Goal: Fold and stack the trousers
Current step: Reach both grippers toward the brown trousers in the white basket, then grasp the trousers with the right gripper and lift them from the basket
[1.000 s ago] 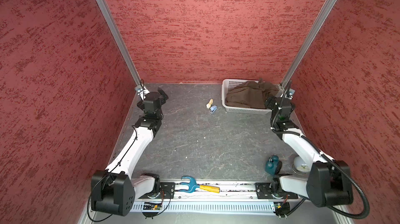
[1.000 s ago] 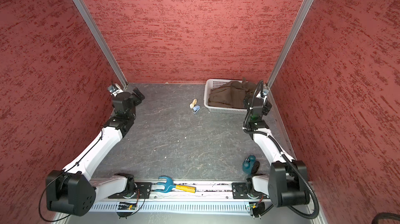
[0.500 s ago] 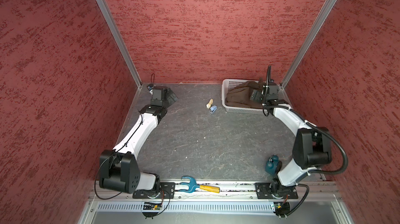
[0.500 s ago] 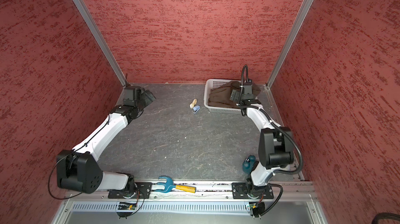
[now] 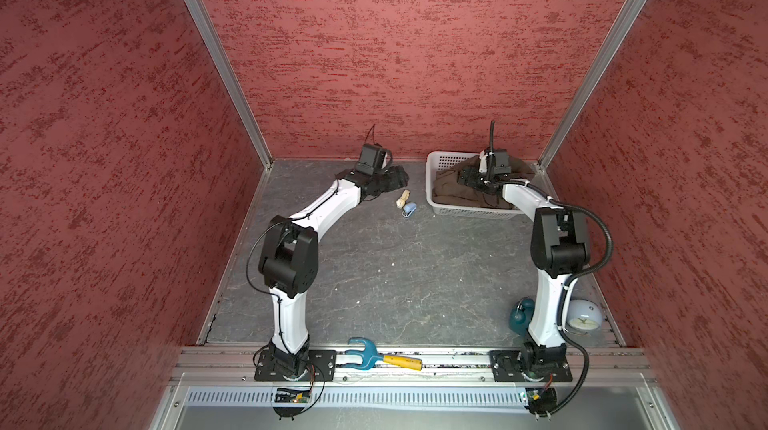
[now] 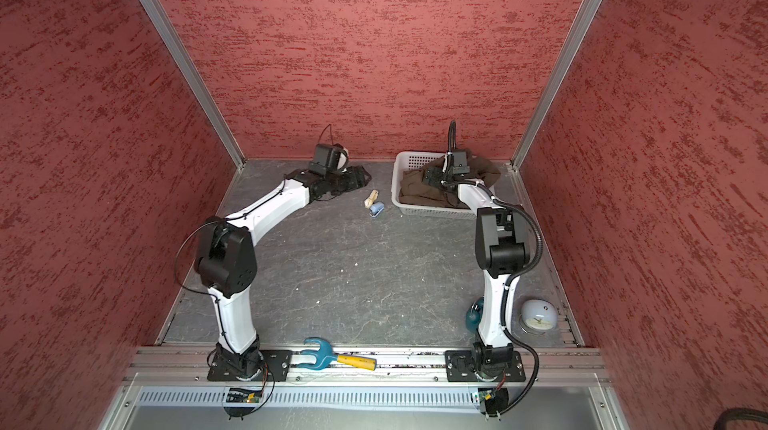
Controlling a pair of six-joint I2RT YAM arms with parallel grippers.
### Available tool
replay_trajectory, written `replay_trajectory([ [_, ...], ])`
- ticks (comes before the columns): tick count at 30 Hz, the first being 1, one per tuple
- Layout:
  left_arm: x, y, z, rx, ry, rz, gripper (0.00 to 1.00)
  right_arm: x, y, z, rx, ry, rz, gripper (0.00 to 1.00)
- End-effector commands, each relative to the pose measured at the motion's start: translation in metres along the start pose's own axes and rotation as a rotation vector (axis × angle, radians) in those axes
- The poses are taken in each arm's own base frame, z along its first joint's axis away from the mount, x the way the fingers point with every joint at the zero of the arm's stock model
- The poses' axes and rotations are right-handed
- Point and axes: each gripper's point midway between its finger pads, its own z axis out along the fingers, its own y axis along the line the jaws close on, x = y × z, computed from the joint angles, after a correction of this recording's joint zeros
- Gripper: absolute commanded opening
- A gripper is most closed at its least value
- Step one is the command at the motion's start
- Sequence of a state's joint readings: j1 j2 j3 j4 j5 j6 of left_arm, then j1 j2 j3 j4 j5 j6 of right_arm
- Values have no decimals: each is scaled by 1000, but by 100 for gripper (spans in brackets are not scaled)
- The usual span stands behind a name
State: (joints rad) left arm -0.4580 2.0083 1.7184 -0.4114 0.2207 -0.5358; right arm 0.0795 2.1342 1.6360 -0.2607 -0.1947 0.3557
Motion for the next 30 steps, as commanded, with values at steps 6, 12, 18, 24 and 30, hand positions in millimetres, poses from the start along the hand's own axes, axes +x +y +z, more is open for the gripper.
replay_trajectory([
  [6,46,-53,60,128,191,59,75,9,-18,35,-59,80,144,92],
  [12,65,-68,86,168,243,45,73,-5,-31,39,-83,60,216,0],
  [18,76,-91,103,232,278,31,73,-79,-6,-20,-81,-87,129,0],
  [24,71,-128,100,313,260,59,73,-181,48,-152,-74,-370,27,0],
  [30,57,-153,74,353,214,113,79,-233,110,-305,-135,-664,-74,0],
])
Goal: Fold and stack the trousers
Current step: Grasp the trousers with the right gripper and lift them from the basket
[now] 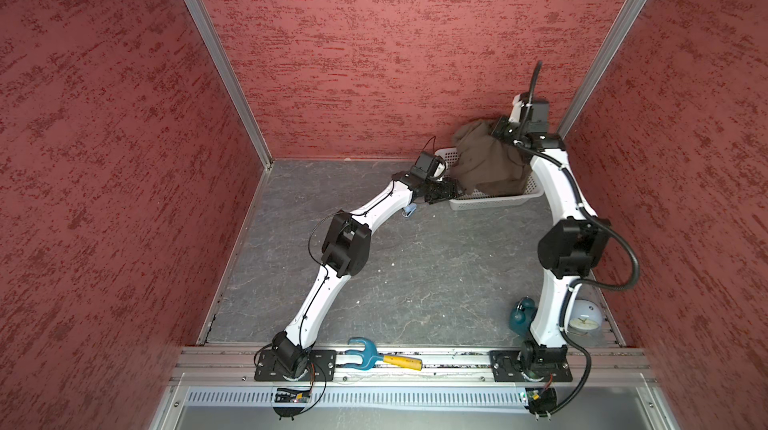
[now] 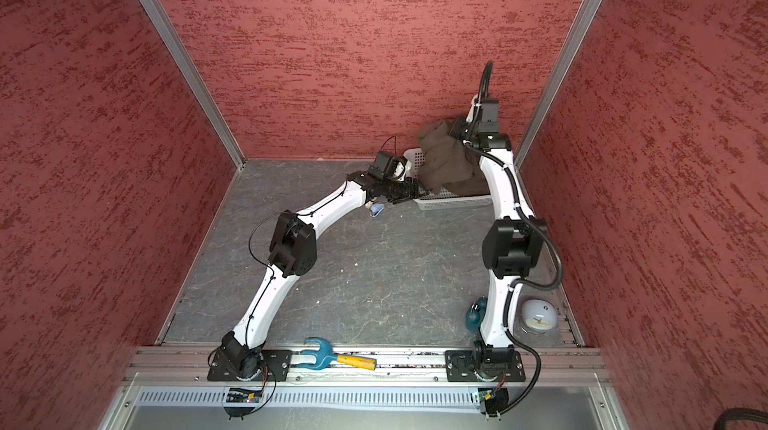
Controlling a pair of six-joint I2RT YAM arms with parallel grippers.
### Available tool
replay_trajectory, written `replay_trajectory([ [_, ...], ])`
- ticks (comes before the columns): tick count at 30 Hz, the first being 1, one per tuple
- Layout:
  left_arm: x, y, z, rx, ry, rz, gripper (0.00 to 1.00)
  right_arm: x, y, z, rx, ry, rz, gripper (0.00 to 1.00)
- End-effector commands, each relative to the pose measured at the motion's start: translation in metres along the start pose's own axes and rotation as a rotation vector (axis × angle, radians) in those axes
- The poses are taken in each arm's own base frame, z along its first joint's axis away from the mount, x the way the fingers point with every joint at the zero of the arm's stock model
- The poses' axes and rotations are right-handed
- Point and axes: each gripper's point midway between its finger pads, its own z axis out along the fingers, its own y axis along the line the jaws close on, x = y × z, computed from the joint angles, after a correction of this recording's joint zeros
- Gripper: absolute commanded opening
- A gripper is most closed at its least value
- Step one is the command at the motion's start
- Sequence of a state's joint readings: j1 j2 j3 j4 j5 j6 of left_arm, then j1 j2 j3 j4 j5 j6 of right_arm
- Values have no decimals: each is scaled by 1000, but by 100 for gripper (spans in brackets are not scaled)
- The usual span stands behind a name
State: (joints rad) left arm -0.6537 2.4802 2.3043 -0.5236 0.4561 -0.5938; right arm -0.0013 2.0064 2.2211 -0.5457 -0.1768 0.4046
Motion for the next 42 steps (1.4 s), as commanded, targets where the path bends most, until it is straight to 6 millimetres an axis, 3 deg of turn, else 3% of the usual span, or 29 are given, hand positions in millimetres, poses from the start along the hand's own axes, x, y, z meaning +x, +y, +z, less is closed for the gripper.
replay_trajectory([
  [1,-16,-42,-32,58,-49,79,81,-89,62,-100,-72,-275,-101,0],
  [3,-20,-51,-49,40,-71,112,84,-109,89,-139,-122,-361,-137,0],
  [7,-28,-69,-87,23,-135,167,89,-132,133,-208,-228,-481,-191,0],
  [9,-28,-75,-107,13,-167,188,99,-136,156,-242,-301,-523,-221,0],
  [16,-29,-92,-178,22,-285,194,99,-136,229,-365,-632,-652,-294,0],
  [17,-29,-93,-191,21,-306,189,99,-134,238,-373,-692,-651,-294,0],
  [18,-28,-93,-200,19,-322,183,99,-134,246,-403,-759,-675,-298,0],
  [19,-26,-92,-211,19,-345,177,99,-131,253,-419,-825,-675,-299,0],
  [23,-15,-84,-250,-7,-436,158,99,-118,275,-460,-1061,-620,-275,0],
  [29,15,-56,-298,-98,-518,116,99,-112,289,-460,-1229,-511,-184,0],
  [33,35,-23,-331,-189,-569,66,99,-93,305,-414,-1287,-363,-130,0],
  [36,50,10,-362,-259,-612,-1,99,-53,329,-382,-1346,-213,-145,0],
  [38,61,31,-382,-308,-642,-45,99,-16,344,-360,-1362,-101,-187,0],
  [42,75,70,-427,-421,-715,-139,99,86,365,-303,-1310,137,-270,0],
])
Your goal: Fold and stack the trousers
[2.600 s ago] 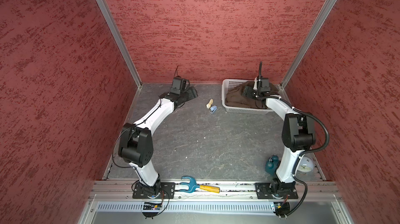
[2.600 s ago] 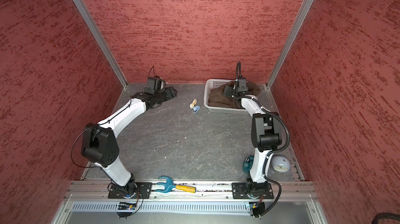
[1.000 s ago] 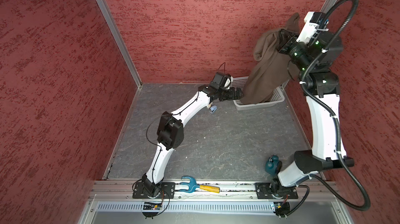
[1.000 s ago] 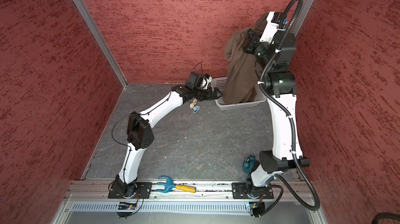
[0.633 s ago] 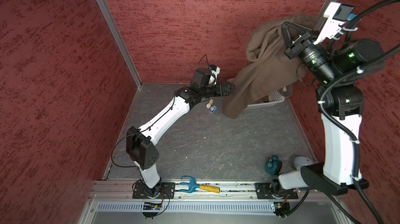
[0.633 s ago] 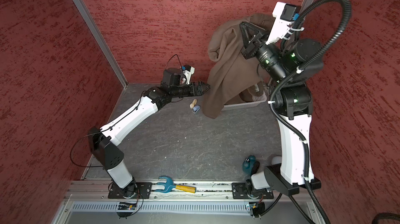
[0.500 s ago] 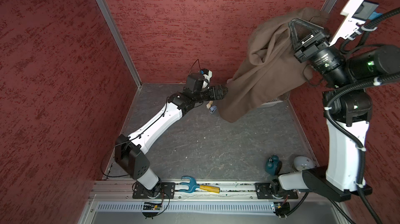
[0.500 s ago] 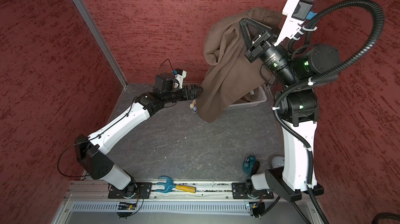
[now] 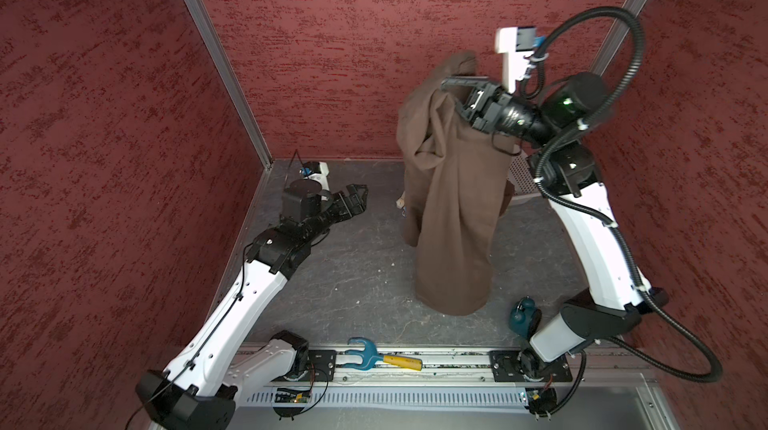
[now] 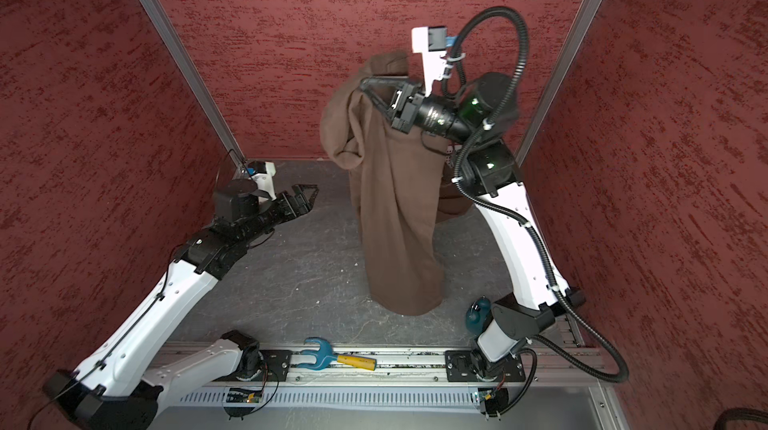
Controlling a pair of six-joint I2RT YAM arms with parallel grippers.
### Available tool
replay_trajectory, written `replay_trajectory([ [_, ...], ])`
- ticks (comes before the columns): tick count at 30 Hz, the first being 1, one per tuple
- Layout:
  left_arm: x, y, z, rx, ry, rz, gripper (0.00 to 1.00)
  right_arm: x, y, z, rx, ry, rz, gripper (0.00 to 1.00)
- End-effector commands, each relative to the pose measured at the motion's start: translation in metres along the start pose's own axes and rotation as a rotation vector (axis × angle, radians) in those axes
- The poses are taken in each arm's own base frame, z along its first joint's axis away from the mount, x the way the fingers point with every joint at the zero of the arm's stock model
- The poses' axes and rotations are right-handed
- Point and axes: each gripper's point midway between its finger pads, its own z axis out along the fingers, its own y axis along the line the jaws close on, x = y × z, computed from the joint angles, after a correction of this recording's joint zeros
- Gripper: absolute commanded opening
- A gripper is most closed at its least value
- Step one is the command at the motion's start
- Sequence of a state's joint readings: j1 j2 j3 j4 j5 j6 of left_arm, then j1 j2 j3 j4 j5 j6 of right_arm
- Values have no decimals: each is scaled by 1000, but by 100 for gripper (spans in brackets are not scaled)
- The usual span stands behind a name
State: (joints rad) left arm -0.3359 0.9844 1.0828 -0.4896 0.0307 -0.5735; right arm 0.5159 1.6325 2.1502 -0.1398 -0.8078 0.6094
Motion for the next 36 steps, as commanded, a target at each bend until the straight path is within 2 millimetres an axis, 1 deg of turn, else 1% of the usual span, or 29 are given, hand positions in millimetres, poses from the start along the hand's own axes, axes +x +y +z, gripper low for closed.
replay_trajectory([
  [1,-5,42,-20,-135,-32,-51,99,81,-12,26,-13,177,-14,0],
  [4,-17,68,-36,-224,-83,-98,99,174,-48,40,24,332,75,0],
  [5,-20,75,-39,-245,-98,-110,99,207,-59,43,44,383,106,0],
  [6,-22,79,-40,-258,-106,-118,99,235,-70,45,77,428,124,0],
  [7,-24,83,-40,-268,-112,-125,99,270,-83,48,126,488,136,0],
  [8,-25,85,-38,-272,-111,-130,99,303,-96,49,185,554,125,0],
  [10,-24,87,-31,-272,-92,-146,99,362,-122,44,317,696,64,0],
  [11,-24,86,-25,-264,-79,-158,99,389,-133,40,382,774,16,0],
  [12,-22,85,-20,-255,-63,-166,99,411,-138,35,415,836,-18,3],
  [13,-20,84,-14,-244,-46,-176,99,431,-144,29,442,891,-41,8],
  [14,-19,83,-7,-236,-31,-187,99,445,-148,23,467,922,-43,19],
  [15,-18,83,-2,-235,-19,-198,99,453,-150,19,474,929,-29,38],
  [16,-17,82,4,-230,-4,-207,99,454,-150,15,483,923,-25,54],
  [17,-16,80,8,-225,10,-208,99,449,-150,11,498,908,-31,61],
  [18,-14,76,14,-222,23,-198,99,439,-151,7,518,875,-38,67],
  [20,-9,67,26,-230,46,-149,99,413,-158,-6,578,788,-42,75],
  [21,-5,60,34,-233,64,-116,99,395,-165,-16,622,729,-34,77],
  [23,4,45,52,-234,111,-56,99,361,-183,-45,723,623,19,80],
  [25,17,27,73,-229,171,10,99,331,-209,-89,861,536,86,82],
  [26,23,21,82,-228,195,35,99,323,-220,-110,924,510,113,84],
  [27,30,14,92,-227,221,61,99,315,-234,-136,1006,483,141,85],
  [28,38,7,103,-222,245,77,99,311,-245,-163,1090,464,173,87],
  [29,46,1,111,-214,268,90,99,309,-255,-185,1155,450,210,87],
  [31,66,-17,128,-188,312,138,99,313,-272,-229,1266,427,314,88],
  [32,75,-26,134,-170,329,170,99,305,-272,-242,1287,386,344,88],
  [33,88,-37,141,-150,353,211,99,306,-278,-260,1314,355,399,88],
  [34,101,-48,148,-133,377,250,99,307,-283,-272,1320,324,451,88],
  [36,127,-69,158,-89,436,316,99,313,-291,-288,1306,278,544,87],
])
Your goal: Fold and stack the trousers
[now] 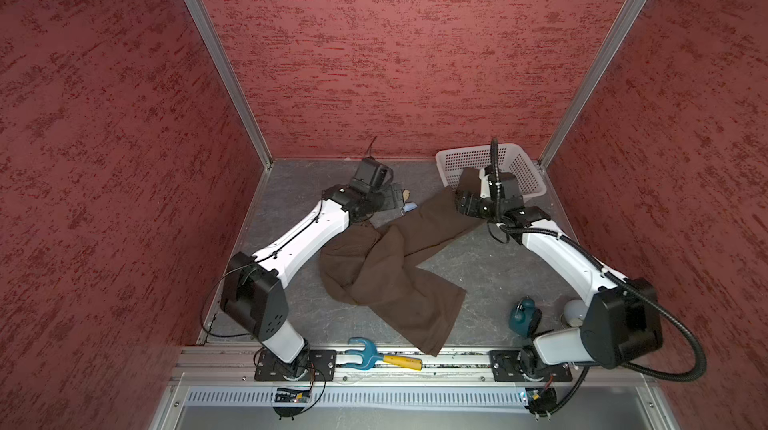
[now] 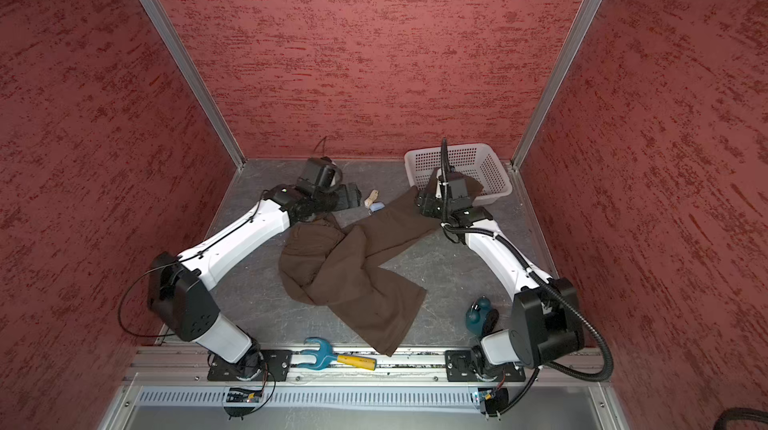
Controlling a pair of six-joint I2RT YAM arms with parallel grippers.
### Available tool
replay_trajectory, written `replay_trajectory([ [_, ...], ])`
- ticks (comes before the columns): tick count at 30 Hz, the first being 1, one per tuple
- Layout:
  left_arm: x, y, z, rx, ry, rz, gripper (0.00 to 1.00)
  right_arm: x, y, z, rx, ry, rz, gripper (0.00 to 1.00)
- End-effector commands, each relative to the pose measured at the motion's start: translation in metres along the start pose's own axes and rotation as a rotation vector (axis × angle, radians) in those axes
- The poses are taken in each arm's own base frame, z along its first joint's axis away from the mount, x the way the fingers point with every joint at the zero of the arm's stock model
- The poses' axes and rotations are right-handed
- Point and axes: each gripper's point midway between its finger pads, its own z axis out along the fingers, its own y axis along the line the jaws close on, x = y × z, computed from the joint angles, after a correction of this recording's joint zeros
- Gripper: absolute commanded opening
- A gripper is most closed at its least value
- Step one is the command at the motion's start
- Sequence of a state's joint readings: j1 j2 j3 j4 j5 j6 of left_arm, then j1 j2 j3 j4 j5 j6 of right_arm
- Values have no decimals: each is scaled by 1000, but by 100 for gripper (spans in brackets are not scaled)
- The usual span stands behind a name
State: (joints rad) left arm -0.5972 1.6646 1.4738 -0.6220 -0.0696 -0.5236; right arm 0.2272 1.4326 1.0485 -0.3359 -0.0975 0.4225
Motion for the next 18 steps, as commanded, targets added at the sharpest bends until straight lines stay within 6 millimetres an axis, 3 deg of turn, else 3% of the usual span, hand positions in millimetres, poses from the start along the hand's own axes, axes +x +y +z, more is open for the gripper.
replay_trajectory([
  [1,18,-46,16,59,43,164,99,8,-22,6,-41,55,173,87],
  [4,48,-80,39,94,111,285,99,15,-41,26,-22,96,219,84],
  [9,89,-117,71,111,199,427,100,16,-56,40,-15,107,254,80],
  [14,118,-133,102,121,285,490,99,19,-72,42,14,104,290,79],
  [18,127,-135,128,79,300,555,99,17,-87,37,43,76,318,80],
])
